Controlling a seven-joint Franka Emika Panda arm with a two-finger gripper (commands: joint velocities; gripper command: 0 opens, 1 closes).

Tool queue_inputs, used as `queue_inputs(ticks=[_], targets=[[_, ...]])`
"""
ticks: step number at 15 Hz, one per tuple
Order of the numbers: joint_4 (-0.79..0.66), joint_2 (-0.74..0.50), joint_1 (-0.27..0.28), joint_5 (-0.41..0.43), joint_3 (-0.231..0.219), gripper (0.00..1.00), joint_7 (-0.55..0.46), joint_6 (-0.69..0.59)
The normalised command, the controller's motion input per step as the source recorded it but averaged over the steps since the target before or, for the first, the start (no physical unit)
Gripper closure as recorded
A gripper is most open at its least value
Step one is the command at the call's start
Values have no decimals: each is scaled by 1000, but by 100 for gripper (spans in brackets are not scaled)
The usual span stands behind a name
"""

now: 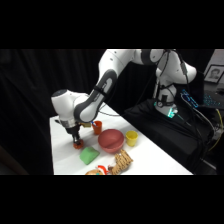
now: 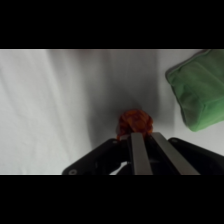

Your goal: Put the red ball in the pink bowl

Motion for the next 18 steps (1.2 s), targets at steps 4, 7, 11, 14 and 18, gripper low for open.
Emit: queue_inputs(ticks=[4, 7, 11, 14, 18], targets=[[-192, -340, 80, -130, -48, 98, 40, -149], [-264, -445, 58, -123, -17, 98, -37, -251], [-303, -434, 35, -117, -5, 98, -83, -192], [-415, -462, 3, -87, 24, 98, -141, -95], [-525, -498, -14, -68, 37, 98, -146, 6]])
